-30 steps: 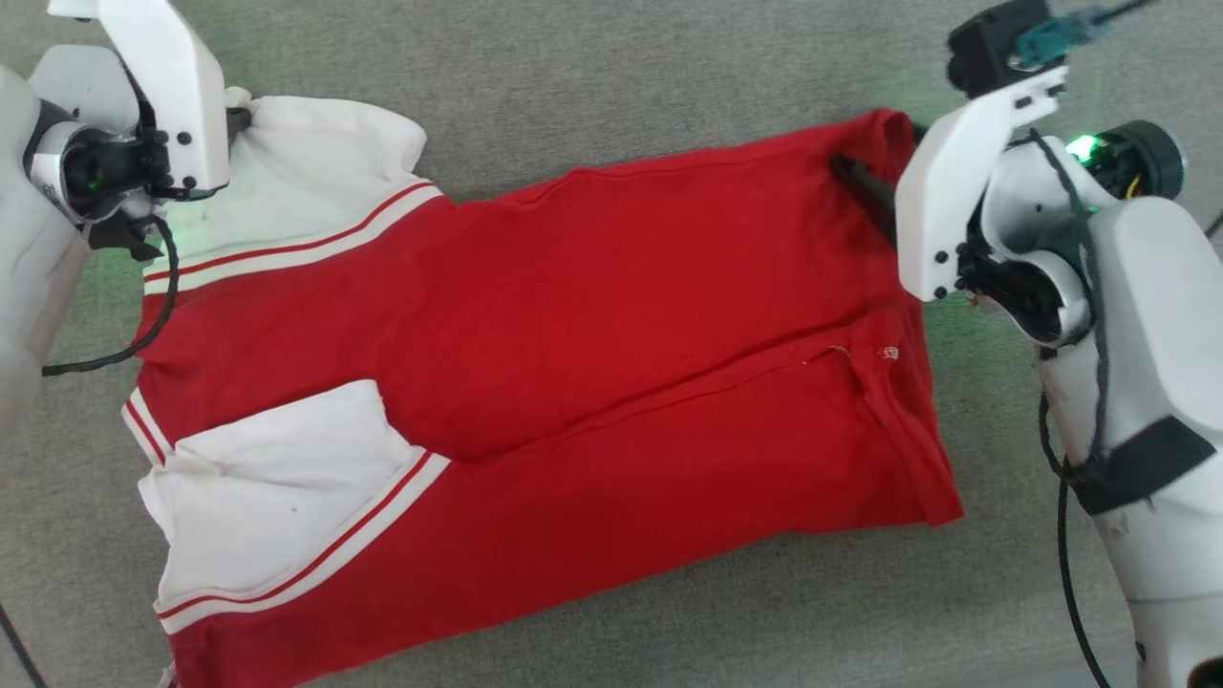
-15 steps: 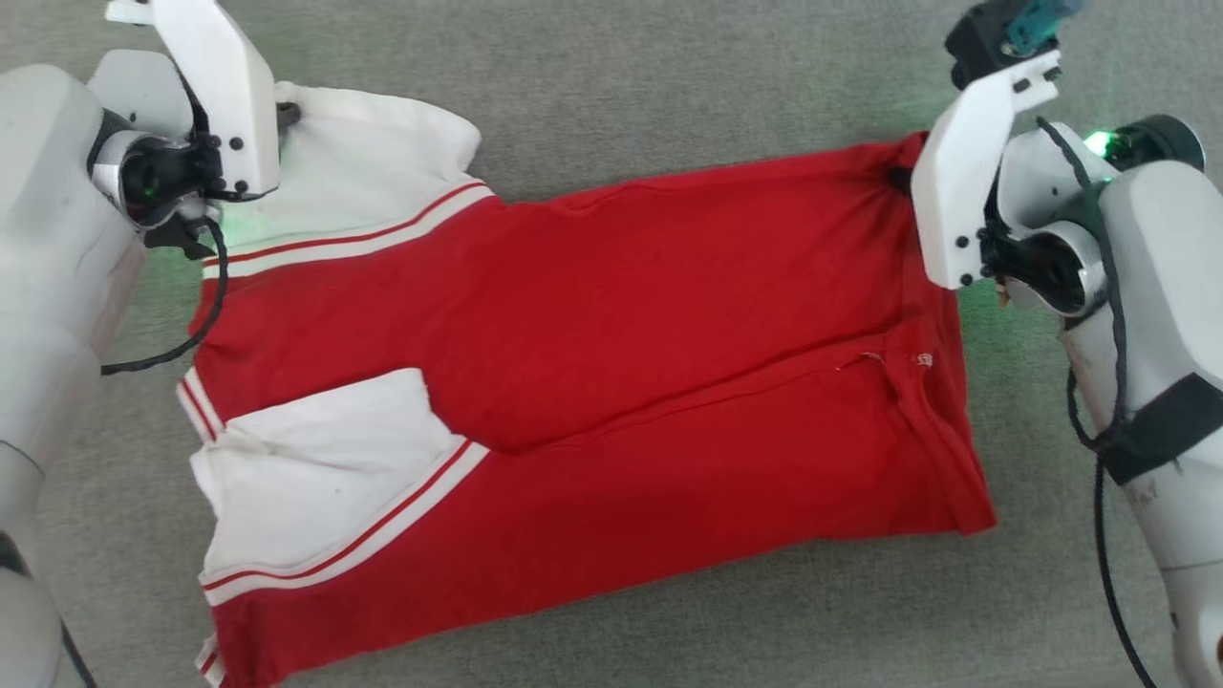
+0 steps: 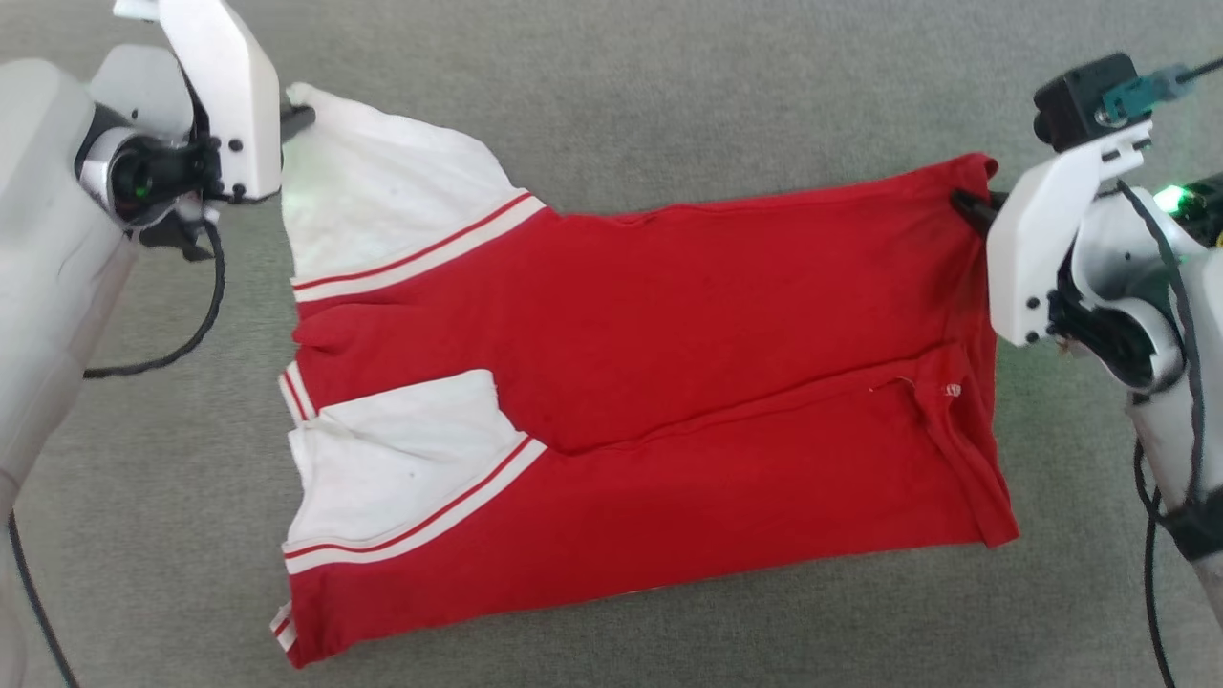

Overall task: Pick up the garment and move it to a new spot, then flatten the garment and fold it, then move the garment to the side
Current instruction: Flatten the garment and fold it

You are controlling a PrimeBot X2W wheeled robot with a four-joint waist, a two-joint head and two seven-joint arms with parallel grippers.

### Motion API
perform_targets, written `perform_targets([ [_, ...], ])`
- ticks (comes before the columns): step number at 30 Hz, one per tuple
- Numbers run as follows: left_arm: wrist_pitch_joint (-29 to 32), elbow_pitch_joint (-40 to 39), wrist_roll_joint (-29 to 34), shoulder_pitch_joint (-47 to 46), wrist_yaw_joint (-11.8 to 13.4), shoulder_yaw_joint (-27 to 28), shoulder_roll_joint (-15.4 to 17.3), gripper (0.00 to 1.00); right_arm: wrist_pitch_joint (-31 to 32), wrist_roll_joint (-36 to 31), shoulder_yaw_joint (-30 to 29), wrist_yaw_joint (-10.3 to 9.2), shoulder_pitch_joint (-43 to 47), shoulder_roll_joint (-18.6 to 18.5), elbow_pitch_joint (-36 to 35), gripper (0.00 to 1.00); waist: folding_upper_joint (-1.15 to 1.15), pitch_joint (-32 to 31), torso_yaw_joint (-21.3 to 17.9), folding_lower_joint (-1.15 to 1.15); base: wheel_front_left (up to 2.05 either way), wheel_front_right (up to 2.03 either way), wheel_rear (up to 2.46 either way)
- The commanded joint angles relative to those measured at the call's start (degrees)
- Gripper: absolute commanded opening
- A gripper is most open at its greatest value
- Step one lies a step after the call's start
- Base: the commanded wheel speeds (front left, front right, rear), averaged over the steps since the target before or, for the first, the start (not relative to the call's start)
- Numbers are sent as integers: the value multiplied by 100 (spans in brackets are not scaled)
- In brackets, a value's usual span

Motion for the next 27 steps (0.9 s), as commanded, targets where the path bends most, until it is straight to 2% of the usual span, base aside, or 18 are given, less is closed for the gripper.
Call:
perform_targets([
  [1,51,-100,-42,138,-2,27,80,0,-57,18,-4,-15,141,-74,-133,0,0,-149,103,0,0,0,0],
  [6,316,-670,-147,406,282,0,359,0,-45,109,-2,-15,576,-318,-714,0,0,-377,212,0,0,0,0],
  [10,558,-1466,-304,751,682,7,697,0,67,154,-132,-15,1010,-464,-1212,0,0,-539,307,0,0,0,0],
  [11,699,-2016,-332,942,967,7,915,0,146,179,-222,-15,1223,-545,-1476,0,0,-593,349,0,0,0,0],
  [22,1239,-5601,-692,2255,2947,-140,2409,0,657,360,-543,-15,2556,-922,-2758,0,0,-702,482,0,0,0,0],
  [25,1170,-6147,-837,2625,3235,-191,2577,0,711,329,-671,-15,2840,-899,-2841,0,0,-685,500,0,0,0,0],
  [27,1110,-6305,-899,2848,3296,-258,2583,0,743,284,-671,-15,2987,-883,-2789,0,0,-669,513,0,0,0,0],
])
